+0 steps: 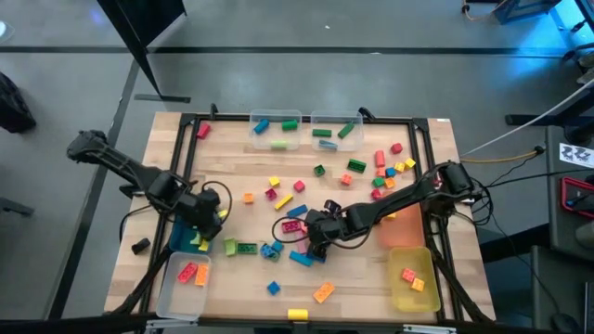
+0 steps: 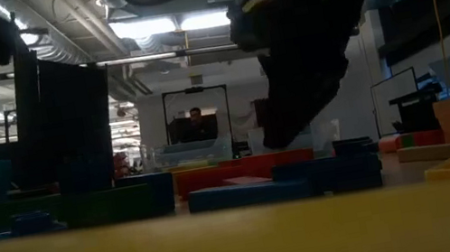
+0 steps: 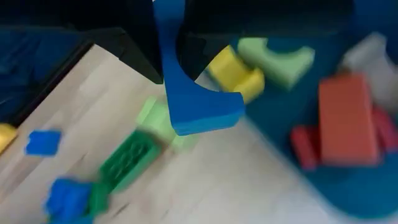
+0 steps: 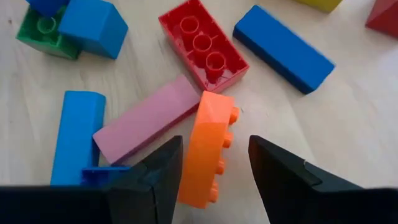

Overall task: Sort blocks by size
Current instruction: Put the blue block into the blue bin, then put the orange game piece into the bottom left transparent bin

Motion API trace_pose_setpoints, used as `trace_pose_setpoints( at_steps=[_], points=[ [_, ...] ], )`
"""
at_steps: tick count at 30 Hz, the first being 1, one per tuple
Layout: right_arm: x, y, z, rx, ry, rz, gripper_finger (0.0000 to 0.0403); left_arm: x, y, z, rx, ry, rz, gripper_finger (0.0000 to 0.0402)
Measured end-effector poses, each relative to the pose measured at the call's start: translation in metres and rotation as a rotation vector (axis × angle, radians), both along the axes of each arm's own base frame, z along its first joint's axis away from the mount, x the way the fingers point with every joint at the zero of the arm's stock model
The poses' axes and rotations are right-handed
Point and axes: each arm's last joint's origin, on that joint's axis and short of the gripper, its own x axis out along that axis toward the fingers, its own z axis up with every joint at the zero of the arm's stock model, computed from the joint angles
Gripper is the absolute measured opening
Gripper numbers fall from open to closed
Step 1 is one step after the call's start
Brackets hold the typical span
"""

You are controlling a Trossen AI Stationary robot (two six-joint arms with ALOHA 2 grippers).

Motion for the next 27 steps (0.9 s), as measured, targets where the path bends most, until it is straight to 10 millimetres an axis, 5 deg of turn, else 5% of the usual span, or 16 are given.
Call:
trace_pose_setpoints(
  at_steps=[6,18,27],
  points=[
    [0.001,0.001,-0.006,0.003,0.02,0.005,0.0186,-0.012,-0.005,-0.005,-0.013,0.146,0.017,0.0048],
    [0.001,0.002,-0.019,0.015,0.069,0.019,0.0182,-0.013,-0.006,-0.008,0.078,0.135,-0.071,0.0127],
    [0.004,0.003,-0.028,0.009,0.088,0.044,0.0095,-0.001,-0.01,-0.004,0.071,-0.022,-0.169,0.015]
  ],
)
